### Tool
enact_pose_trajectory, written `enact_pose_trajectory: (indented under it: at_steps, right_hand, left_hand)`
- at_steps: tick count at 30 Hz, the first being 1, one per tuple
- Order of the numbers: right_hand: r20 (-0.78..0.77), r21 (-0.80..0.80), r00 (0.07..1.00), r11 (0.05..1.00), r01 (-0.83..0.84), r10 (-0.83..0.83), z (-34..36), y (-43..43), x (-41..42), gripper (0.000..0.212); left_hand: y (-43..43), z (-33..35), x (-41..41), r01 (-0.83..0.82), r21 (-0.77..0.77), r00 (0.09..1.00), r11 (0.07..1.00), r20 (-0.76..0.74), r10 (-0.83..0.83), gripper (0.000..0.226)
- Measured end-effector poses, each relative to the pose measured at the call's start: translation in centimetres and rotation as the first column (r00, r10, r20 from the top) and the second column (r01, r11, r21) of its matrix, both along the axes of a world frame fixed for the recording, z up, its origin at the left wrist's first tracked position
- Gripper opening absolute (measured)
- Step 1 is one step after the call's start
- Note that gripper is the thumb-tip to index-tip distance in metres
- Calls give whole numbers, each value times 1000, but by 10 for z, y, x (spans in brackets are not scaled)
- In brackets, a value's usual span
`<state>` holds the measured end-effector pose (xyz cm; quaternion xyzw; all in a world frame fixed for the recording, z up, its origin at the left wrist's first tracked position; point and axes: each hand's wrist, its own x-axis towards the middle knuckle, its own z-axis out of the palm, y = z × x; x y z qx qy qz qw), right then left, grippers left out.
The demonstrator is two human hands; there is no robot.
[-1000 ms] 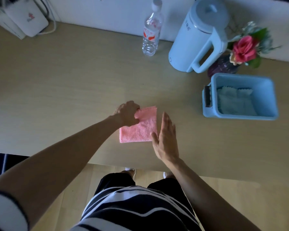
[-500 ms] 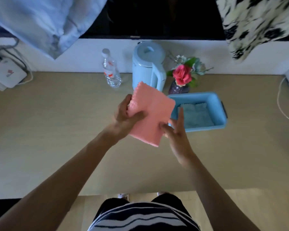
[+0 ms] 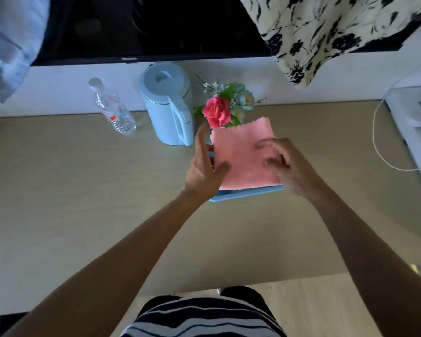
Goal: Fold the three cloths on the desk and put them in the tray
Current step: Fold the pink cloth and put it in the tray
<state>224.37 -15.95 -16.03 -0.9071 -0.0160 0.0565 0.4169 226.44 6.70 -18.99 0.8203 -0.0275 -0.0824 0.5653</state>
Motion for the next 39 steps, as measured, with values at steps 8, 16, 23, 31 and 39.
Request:
enact_pose_trajectory:
  at_steps: [8, 16, 23, 31, 39]
  right_hand:
    - [-243, -470, 968, 866, -171, 60, -42, -11, 37, 45]
    - [-242, -687, 967, 688, -231, 83, -88, 1, 39, 54]
    - [-201, -698, 979, 699, -156, 18, -88, 14, 43, 45]
    - [-208, -782, 917, 505, -365, 342, -81, 3, 56, 34]
    - [-306, -811, 906, 419, -409, 292, -105, 5, 62, 31]
  left_hand:
    - [-39, -49, 11, 263, 404, 965, 876, -115, -237, 58]
    - [-62, -82, 25, 347, 477, 926, 807, -308, -216, 74]
    - [-68, -85, 33, 394, 550, 907, 736, -364, -213, 72]
    - [-69, -73, 44, 415, 775, 868, 477, -178, -464, 70]
    - [-76, -91, 46, 490, 794, 824, 361, -287, -488, 80]
